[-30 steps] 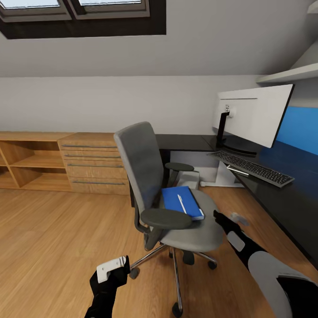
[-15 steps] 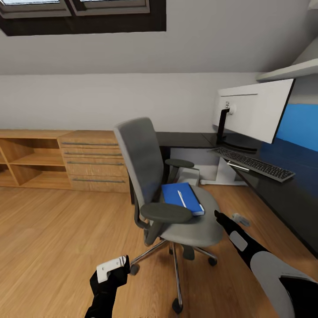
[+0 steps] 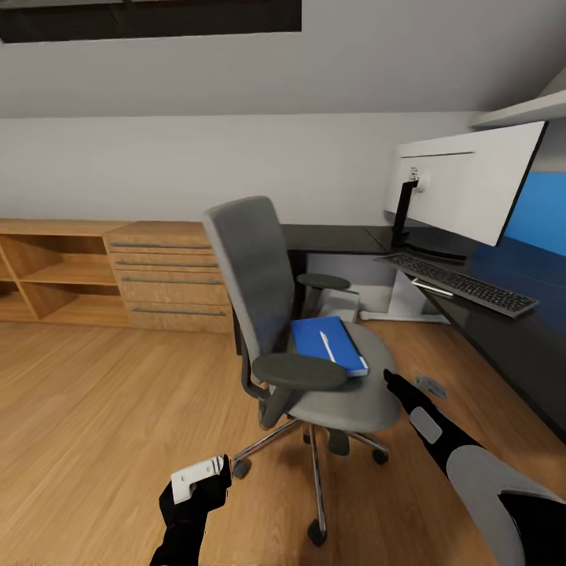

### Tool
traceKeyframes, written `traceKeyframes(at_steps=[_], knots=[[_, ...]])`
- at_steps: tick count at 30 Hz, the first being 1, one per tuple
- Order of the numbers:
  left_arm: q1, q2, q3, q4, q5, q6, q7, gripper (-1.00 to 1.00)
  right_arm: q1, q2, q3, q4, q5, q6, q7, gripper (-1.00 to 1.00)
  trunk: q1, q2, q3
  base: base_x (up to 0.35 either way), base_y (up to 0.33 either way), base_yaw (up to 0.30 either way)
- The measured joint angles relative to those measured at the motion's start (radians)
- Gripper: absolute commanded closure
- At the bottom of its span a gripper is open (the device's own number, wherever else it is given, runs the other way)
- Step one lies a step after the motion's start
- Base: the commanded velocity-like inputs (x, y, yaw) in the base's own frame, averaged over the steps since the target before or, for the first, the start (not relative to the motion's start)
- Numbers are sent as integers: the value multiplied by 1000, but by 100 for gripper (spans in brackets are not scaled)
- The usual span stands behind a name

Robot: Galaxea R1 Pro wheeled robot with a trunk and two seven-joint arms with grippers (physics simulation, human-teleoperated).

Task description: In the bedroom, organize the workspace by keeping the computer under the desk, ensuring the monitor is on the desk, placing the keyboard on the desk next to the monitor, placing the mouse on the desk next to the keyboard, moving the folder from the swivel chair onto the desk next to the mouse, stacking the notebook on top of the folder with the pen on top of the notebook, and positioning the swivel chair next to the desk.

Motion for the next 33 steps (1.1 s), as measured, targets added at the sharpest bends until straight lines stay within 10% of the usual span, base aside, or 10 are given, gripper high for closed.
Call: traceKeyframes(at_steps=[19,33], knots=[[0,0,4,0,-34,1,0,-100,0,1,6,-8,0,1,1,-100,0,0,0,162,0,271],[0,0,1,1,-59,2,0,-100,0,-2,11,-7,0,2,2,-100,0,0,0,101,0,19]])
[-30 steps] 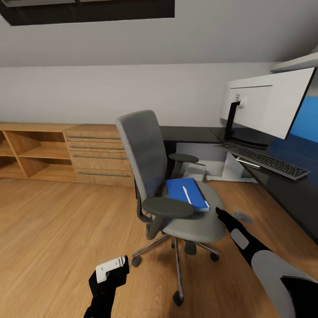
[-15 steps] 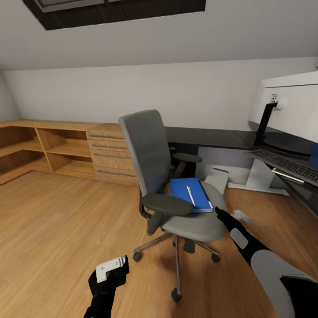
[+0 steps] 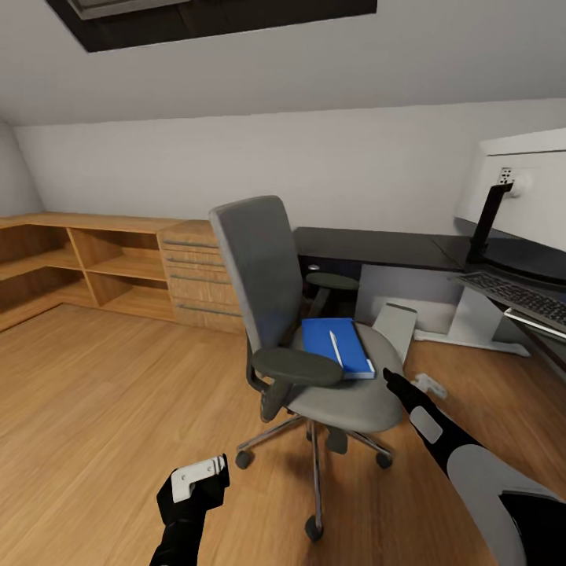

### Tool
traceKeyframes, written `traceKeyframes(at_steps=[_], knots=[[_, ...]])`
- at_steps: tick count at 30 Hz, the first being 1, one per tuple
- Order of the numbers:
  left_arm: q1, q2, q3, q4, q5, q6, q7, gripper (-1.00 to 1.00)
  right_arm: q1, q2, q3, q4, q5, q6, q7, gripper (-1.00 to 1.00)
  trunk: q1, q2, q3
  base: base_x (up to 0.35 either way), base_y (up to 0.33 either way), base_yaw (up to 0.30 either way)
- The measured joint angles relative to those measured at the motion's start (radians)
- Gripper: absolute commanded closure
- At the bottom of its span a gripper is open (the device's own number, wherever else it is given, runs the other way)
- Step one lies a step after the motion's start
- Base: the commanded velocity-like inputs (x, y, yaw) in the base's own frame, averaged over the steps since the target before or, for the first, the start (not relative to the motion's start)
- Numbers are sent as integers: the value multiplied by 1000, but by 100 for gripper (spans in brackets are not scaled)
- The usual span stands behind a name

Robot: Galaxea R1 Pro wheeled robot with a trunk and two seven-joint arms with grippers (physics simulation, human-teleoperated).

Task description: In the bedroom, organize the workspace by keeping the computer under the desk, ensuring the monitor is on the desk, placing the keyboard on the desk next to the monitor, placing the mouse on the desk next to the keyboard, moving the folder from the swivel chair onto the desk next to the mouse, stacking the notebook on top of the folder with the pen on top of the notebook, and positioning the swivel chair next to the desk.

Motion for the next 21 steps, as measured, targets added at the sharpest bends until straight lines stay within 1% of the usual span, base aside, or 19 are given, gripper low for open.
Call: traceKeyframes(at_steps=[4,6,7,10,12,21], knots=[[0,0,2,0,0,0,1,-100,0,-22,1,12,-2,0,2,-100,0,0,0,12,0,0],[0,0,3,0,0,0,1,-100,0,-35,-5,22,-2,0,2,-100,0,0,0,3,0,0],[0,0,4,0,0,-1,2,-100,1,-49,-34,32,-3,0,0,-100,0,0,0,0,0,0],[0,0,5,0,0,-1,2,-100,1,-54,-58,32,-1,0,0,-100,0,0,0,0,0,0],[0,0,6,0,0,-1,2,-100,1,-56,-65,32,-1,1,0,-100,0,0,0,16,0,0],[0,0,-2,0,-1,-1,0,-100,1,-58,-69,32,0,1,0,-100,0,0,0,191,0,0]])
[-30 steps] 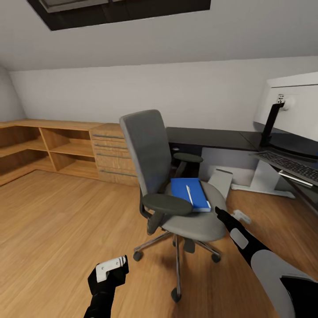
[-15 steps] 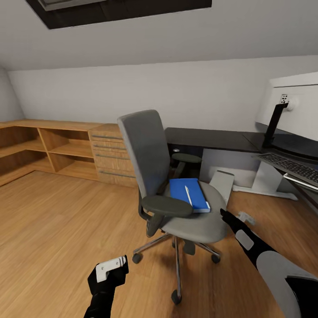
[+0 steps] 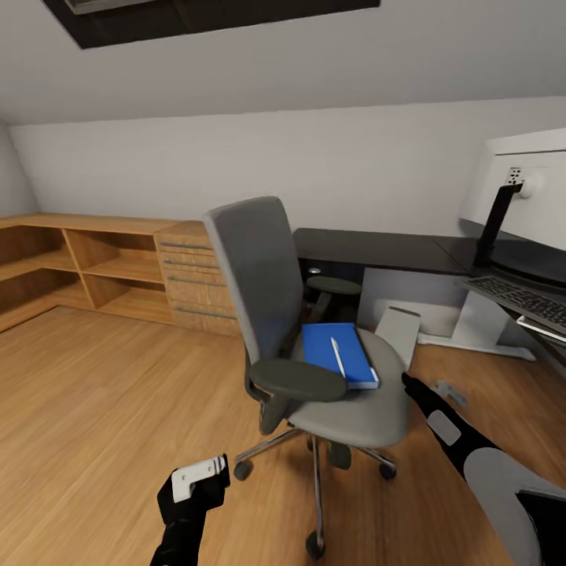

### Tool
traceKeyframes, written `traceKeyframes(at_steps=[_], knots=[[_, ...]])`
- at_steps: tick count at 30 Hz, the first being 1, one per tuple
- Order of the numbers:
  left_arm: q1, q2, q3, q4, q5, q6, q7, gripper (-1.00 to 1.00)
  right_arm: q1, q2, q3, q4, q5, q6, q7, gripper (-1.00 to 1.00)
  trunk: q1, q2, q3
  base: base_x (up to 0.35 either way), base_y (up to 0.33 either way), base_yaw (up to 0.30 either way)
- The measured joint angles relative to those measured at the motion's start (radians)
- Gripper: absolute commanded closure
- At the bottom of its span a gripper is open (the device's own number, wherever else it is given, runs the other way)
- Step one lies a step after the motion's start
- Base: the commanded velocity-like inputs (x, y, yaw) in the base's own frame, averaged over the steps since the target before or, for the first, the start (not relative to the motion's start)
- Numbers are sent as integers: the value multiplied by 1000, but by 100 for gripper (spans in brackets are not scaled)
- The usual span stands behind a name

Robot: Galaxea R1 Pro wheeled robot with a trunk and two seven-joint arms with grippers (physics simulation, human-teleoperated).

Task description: In the bedroom, organize the workspace by keeping the computer under the desk, ensuring the monitor is on the desk, placing the keyboard on the desk next to the monitor, placing the mouse on the desk next to the keyboard, moving the folder from the swivel chair onto the desk next to the mouse, stacking the notebook on top of the folder with the pen on top of the notebook, and positioning the swivel chair next to the desk.

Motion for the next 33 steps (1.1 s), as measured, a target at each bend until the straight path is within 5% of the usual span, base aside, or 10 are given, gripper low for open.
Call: traceKeyframes(at_steps=[18,33], knots=[[0,0,-1,0,-36,-1,-1,-100,0,-3,0,0,0,0,0,-100,0,0,0,110,0,9],[0,0,-1,0,-36,-1,0,-100,-1,-4,-18,-10,6,0,-1,-100,0,0,0,6,0,248]])
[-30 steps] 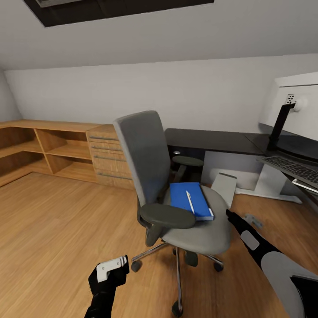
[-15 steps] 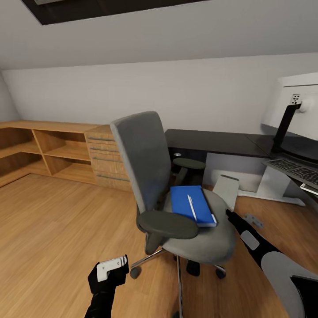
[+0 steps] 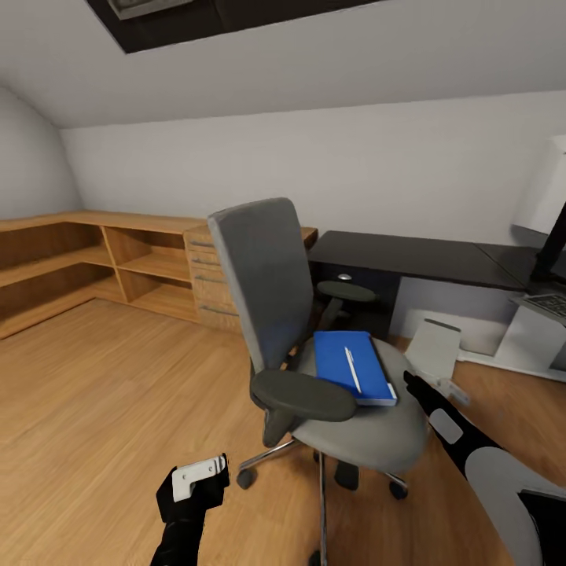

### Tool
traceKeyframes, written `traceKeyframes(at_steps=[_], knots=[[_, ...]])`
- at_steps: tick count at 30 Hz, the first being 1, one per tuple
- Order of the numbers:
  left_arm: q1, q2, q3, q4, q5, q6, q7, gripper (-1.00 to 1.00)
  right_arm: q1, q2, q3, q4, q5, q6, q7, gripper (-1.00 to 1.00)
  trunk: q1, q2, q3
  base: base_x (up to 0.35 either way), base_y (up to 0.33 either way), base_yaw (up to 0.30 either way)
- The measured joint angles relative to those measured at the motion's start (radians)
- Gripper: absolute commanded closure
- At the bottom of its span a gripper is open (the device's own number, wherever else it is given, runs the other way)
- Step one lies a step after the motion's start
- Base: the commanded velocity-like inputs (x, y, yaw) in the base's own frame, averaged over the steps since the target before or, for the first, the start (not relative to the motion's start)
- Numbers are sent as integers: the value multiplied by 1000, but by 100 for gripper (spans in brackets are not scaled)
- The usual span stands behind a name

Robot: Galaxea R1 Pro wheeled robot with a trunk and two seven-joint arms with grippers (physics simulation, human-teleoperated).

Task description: In the bedroom, organize the workspace by keeping the computer under the desk, ensuring the monitor is on the desk, placing the keyboard on the desk next to the monitor, placing the mouse on the desk next to the keyboard, moving the folder from the swivel chair onto the desk next to the mouse, stacking the notebook on top of the folder with the pen on top of the notebook, and positioning the swivel chair next to the desk.

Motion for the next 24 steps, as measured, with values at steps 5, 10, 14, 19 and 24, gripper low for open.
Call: traceKeyframes(at_steps=[5,10,14,19,24], knots=[[0,0,0,0,-1,0,0,-100,0,-11,11,3,-1,0,2,-100,-1,0,0,209,0,246],[0,0,0,0,-1,0,0,-100,0,-22,7,6,-1,1,1,-100,0,0,0,77,0,240],[0,0,0,0,-1,0,0,-100,0,-16,3,3,-1,0,1,-100,0,0,0,6,0,240],[0,0,0,0,-1,0,0,-100,0,-4,3,-2,0,0,1,-100,0,0,0,1,0,240],[0,0,0,0,-1,0,0,-100,0,-5,3,-4,-1,0,1,-100,0,0,0,0,0,240]])
